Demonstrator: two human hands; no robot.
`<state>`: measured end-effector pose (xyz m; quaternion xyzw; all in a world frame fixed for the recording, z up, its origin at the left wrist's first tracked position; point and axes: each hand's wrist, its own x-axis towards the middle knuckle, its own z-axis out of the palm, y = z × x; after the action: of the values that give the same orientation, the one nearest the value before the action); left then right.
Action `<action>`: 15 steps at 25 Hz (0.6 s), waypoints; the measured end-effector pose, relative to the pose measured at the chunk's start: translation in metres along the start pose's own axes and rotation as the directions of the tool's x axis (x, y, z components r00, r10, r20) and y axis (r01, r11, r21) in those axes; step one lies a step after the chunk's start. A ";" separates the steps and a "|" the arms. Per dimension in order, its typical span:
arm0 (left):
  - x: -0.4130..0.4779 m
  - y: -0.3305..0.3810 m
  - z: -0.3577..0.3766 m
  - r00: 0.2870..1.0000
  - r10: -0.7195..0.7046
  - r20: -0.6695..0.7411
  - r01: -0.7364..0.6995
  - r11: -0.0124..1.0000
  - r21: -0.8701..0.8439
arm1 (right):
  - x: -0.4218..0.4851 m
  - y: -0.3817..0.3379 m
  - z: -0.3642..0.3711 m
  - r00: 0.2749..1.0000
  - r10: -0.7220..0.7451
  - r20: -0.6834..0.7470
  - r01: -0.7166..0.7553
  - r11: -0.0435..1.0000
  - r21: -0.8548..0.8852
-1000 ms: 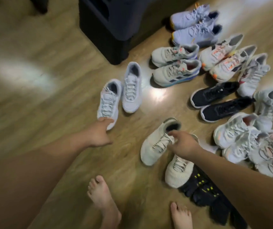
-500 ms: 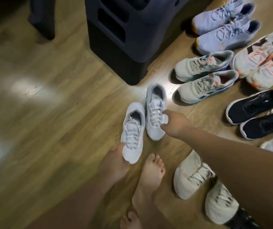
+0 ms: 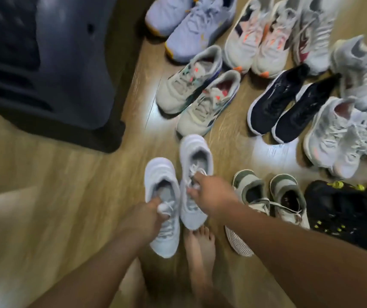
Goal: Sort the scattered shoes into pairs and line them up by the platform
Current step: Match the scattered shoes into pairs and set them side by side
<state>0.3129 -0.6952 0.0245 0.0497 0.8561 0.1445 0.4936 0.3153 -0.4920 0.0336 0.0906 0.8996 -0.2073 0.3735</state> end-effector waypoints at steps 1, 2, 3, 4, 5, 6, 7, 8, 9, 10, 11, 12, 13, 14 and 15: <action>0.004 0.011 -0.005 0.999 0.027 0.042 -0.031 0.995 0.092 | -0.007 0.007 -0.002 0.998 0.058 -0.007 -0.057 0.996 0.069; 0.011 0.022 -0.008 0.995 0.043 0.094 -0.057 0.985 0.161 | -0.012 0.014 -0.001 0.995 0.100 -0.005 -0.099 0.986 0.133; 0.016 0.030 -0.009 0.991 0.059 0.119 -0.081 0.978 0.192 | -0.013 0.022 0.003 0.991 0.137 -0.006 -0.134 0.975 0.180; 0.023 0.039 -0.012 0.988 0.074 0.135 -0.100 0.974 0.202 | -0.013 0.030 0.005 0.985 0.175 -0.004 -0.170 0.961 0.217; 0.027 0.047 -0.015 0.987 0.077 0.144 -0.101 0.980 0.169 | -0.015 0.035 0.009 0.979 0.203 0.011 -0.200 0.948 0.247; 0.030 0.052 -0.018 0.987 0.087 0.132 -0.101 0.990 0.101 | -0.019 0.041 0.014 0.974 0.227 0.008 -0.220 0.933 0.283; 0.030 0.057 -0.022 0.987 0.109 0.119 -0.113 0.993 0.030 | -0.022 0.046 0.016 0.967 0.255 0.000 -0.242 0.919 0.313; 0.026 0.060 -0.025 0.985 0.129 0.116 -0.127 0.992 -0.025 | -0.031 0.045 0.016 0.958 0.287 -0.004 -0.267 0.897 0.353; 0.018 0.061 -0.030 0.983 0.143 0.113 -0.138 0.989 -0.046 | -0.042 0.040 0.018 0.945 0.326 -0.007 -0.295 0.862 0.412; 0.009 0.059 -0.036 0.981 0.160 0.105 -0.157 0.987 -0.034 | -0.052 0.032 0.019 0.937 0.349 -0.012 -0.302 0.827 0.474; -0.002 0.056 -0.043 0.977 0.177 0.118 -0.179 0.984 0.001 | -0.066 0.021 0.023 0.932 0.362 -0.008 -0.302 0.791 0.532; -0.012 0.050 -0.050 0.974 0.188 0.129 -0.193 0.981 0.021 | -0.077 0.011 0.028 0.927 0.376 -0.005 -0.304 0.757 0.578; -0.020 0.041 -0.055 0.973 0.189 0.130 -0.193 0.981 0.021 | -0.085 0.001 0.035 0.920 0.391 -0.010 -0.304 0.730 0.612; -0.027 0.030 -0.059 0.976 0.186 0.113 -0.188 0.982 0.007 | -0.093 -0.008 0.042 0.912 0.411 -0.006 -0.312 0.701 0.642; -0.033 0.018 -0.061 0.981 0.177 0.076 -0.176 0.984 -0.017 | -0.098 -0.014 0.048 0.903 0.431 0.004 -0.323 0.672 0.667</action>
<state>0.2759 -0.6980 0.0858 0.1283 0.8280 0.1899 0.5118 0.4107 -0.5262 0.0771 0.4147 0.7574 -0.4181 0.2822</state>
